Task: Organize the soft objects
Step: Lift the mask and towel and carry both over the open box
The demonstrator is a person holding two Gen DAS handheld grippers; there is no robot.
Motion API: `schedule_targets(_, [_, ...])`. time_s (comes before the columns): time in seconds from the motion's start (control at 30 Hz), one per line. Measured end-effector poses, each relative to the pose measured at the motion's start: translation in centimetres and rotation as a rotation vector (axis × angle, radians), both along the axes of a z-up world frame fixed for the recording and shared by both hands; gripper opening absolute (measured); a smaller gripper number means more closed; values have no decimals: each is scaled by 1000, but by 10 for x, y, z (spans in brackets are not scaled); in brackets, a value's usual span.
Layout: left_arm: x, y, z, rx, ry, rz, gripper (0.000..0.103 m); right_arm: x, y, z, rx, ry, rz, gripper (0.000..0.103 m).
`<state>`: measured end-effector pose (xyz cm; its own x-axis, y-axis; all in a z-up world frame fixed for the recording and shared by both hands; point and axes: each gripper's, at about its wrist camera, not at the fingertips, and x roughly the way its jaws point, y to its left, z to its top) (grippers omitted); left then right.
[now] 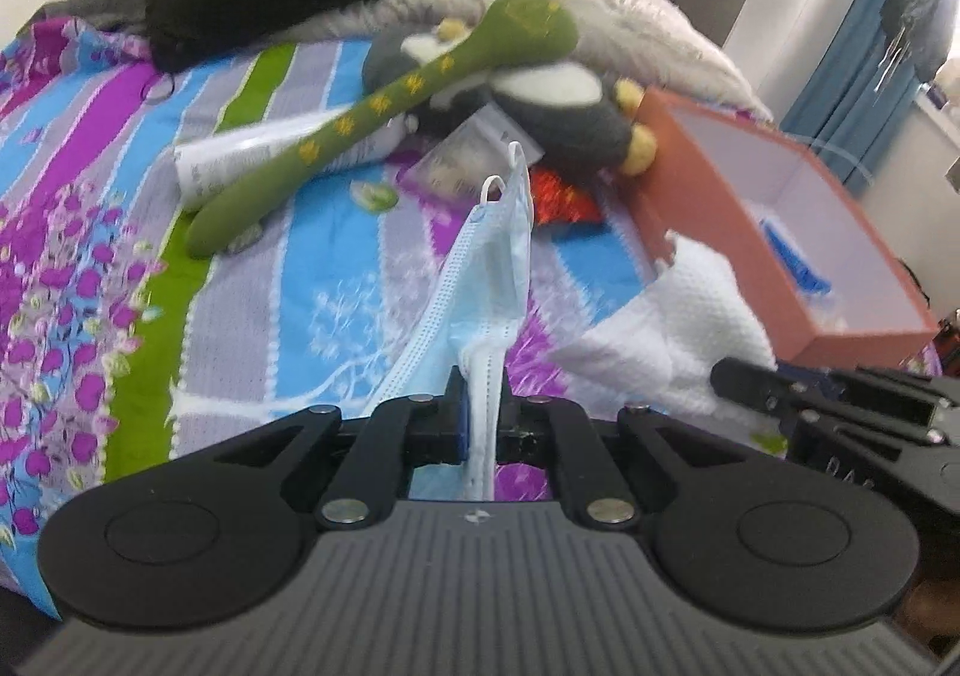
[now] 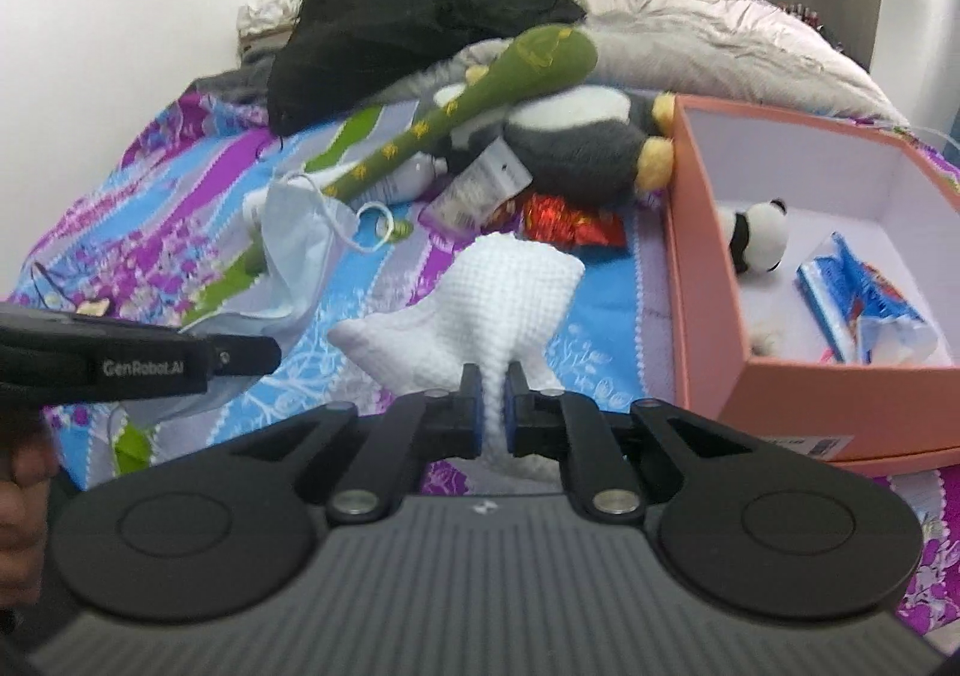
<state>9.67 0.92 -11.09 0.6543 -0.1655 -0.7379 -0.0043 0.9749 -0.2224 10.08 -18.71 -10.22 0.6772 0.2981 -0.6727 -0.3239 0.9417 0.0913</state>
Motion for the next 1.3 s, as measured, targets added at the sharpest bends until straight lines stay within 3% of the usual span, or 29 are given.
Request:
schedule_targets(0.8, [51,-68,138,-76,-219,-93,8,33,-61,123,88,-226,-136,11])
schedule_targets(1.1, [91,-118,165,-121,-209,-186,8,60,-102,157,79,-260,-213,11])
schedule_targets(1.3, [132,-162,154,-142,-132,-253,8,80,-146,154,47,-210,-298,11])
